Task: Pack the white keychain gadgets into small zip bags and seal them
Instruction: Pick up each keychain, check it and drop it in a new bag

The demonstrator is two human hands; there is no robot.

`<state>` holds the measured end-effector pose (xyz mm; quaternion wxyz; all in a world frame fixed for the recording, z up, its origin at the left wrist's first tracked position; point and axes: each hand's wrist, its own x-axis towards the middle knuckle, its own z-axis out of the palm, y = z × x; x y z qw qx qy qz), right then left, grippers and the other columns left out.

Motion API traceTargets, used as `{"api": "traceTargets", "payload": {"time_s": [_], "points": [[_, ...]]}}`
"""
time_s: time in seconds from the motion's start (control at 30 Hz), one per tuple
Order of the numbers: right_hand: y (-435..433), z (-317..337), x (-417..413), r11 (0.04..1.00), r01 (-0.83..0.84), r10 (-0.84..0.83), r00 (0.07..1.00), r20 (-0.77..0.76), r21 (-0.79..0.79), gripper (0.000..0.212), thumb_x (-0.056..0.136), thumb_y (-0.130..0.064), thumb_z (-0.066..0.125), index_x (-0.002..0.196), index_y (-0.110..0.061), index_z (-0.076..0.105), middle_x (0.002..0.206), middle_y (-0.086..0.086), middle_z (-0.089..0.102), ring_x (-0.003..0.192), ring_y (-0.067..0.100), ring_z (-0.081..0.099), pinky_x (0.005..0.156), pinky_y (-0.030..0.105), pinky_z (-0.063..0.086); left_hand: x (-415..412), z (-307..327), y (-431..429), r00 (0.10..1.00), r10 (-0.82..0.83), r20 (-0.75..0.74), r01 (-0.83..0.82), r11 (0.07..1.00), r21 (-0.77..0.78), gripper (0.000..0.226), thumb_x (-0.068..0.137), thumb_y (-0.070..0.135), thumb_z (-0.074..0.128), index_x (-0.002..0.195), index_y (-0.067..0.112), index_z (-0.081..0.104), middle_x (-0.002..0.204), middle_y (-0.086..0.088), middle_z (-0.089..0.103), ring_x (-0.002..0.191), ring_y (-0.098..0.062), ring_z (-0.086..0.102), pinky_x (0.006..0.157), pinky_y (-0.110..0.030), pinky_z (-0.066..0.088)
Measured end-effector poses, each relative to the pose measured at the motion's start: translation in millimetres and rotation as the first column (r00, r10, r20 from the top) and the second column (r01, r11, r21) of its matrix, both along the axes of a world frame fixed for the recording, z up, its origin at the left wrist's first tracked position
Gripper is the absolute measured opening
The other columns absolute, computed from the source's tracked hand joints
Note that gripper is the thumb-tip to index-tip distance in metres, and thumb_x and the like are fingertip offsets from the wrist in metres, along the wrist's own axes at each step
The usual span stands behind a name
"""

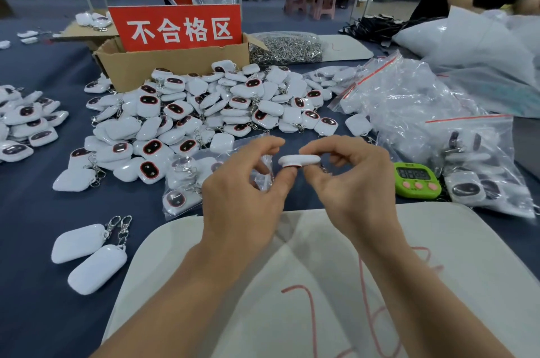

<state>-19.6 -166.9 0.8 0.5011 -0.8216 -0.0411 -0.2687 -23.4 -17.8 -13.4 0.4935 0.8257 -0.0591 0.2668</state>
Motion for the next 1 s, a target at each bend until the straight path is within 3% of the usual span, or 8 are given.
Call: {"api": "traceTargets", "payload": {"time_s": [0.17,0.33,0.57,0.63,0.7,0.8,0.9,1.0], "points": [[3.8,1.8,-3.9,0.998,0.012,-0.007,0.998,0.069,-0.069,0.038,0.077,-0.007,0.086,0.085,-0.042,0.074,0.079,-0.026,0.064,0.086,-0.005,0.058,0.074,0.007,0.04,-1.3,-0.6,2.3,0.997,-0.016,0.074,0.01,0.996,0.087,0.025,0.083,0.024,0.081,0.101,0.04,0.073,0.083,0.024,0.063,0.078,-0.002,0.06,0.074,-0.019,0.047],[2.2,0.6,-1.3,0.998,-0.066,0.067,0.997,0.037,-0.003,0.03,0.079,-0.012,0.083,0.085,-0.04,0.076,0.079,-0.021,0.069,0.08,0.006,0.058,0.073,0.017,0.041,-0.3,0.0,3.5,0.995,-0.052,0.079,0.044,0.994,0.102,0.019,0.088,0.026,0.074,0.103,0.036,0.073,0.083,0.022,0.063,0.082,-0.006,0.06,0.075,-0.017,0.045],[1.0,-1.5,1.1,0.992,-0.112,0.111,0.993,0.027,0.062,0.021,0.074,-0.016,0.075,0.085,-0.034,0.079,0.077,-0.017,0.071,0.076,0.007,0.057,0.072,0.023,0.044,-0.4,2.6,4.2,0.991,-0.106,0.082,0.098,0.99,0.098,0.018,0.089,0.018,0.074,0.1,0.031,0.071,0.085,0.022,0.062,0.087,0.004,0.055,0.078,-0.006,0.037],[1.2,0.6,0.9,0.956,-0.189,0.198,0.98,-0.02,0.223,0.019,0.074,-0.011,0.074,0.085,-0.024,0.082,0.078,-0.007,0.075,0.076,0.012,0.062,0.071,0.028,0.049,-1.6,2.6,4.1,0.992,-0.082,0.094,0.071,0.991,0.11,0.025,0.085,0.015,0.078,0.102,0.032,0.07,0.088,0.023,0.062,0.09,0.008,0.055,0.079,-0.004,0.037],[-0.7,3.2,0.8,0.857,-0.27,0.333,0.94,-0.071,0.439,0.018,0.074,-0.008,0.076,0.088,-0.015,0.082,0.083,0.005,0.078,0.079,0.018,0.068,0.072,0.029,0.053,-2.5,3.3,4.6,0.991,-0.079,0.104,0.064,0.987,0.146,0.051,0.075,0.005,0.084,0.115,0.032,0.067,0.1,0.025,0.062,0.097,0.01,0.054,0.086,-0.004,0.038],[-4.9,3.4,2.4,0.767,-0.241,0.41,0.897,-0.165,0.595,0.024,0.074,-0.014,0.075,0.097,-0.012,0.082,0.089,0.012,0.077,0.079,0.021,0.063,0.069,0.028,0.048,-2.5,3.6,4.3,0.978,-0.135,0.159,0.099,0.971,0.218,0.079,0.069,-0.006,0.082,0.136,0.03,0.058,0.123,0.025,0.057,0.115,-0.003,0.054,0.101,-0.014,0.041],[-5.8,4.6,3.9,0.698,-0.194,0.451,0.867,-0.213,0.689,0.027,0.076,-0.015,0.071,0.101,-0.008,0.08,0.091,0.02,0.075,0.076,0.026,0.057,0.062,0.03,0.044,0.8,0.8,3.6,0.96,-0.137,0.243,0.079,0.969,0.232,0.044,0.081,0.008,0.08,0.122,0.02,0.072,0.121,0.018,0.061,0.118,-0.007,0.057,0.104,-0.018,0.041],[-3.6,7.6,4.5,0.755,-0.18,0.414,0.877,-0.245,0.631,0.024,0.088,-0.027,0.07,0.088,-0.005,0.078,0.07,0.021,0.068,0.058,0.025,0.05,0.05,0.027,0.041,2.2,-0.2,3.8,0.967,-0.089,0.238,0.048,0.983,0.175,0.02,0.092,0.035,0.07,0.104,0.022,0.078,0.103,0.02,0.067,0.102,-0.006,0.061,0.094,-0.032,0.047]]}}
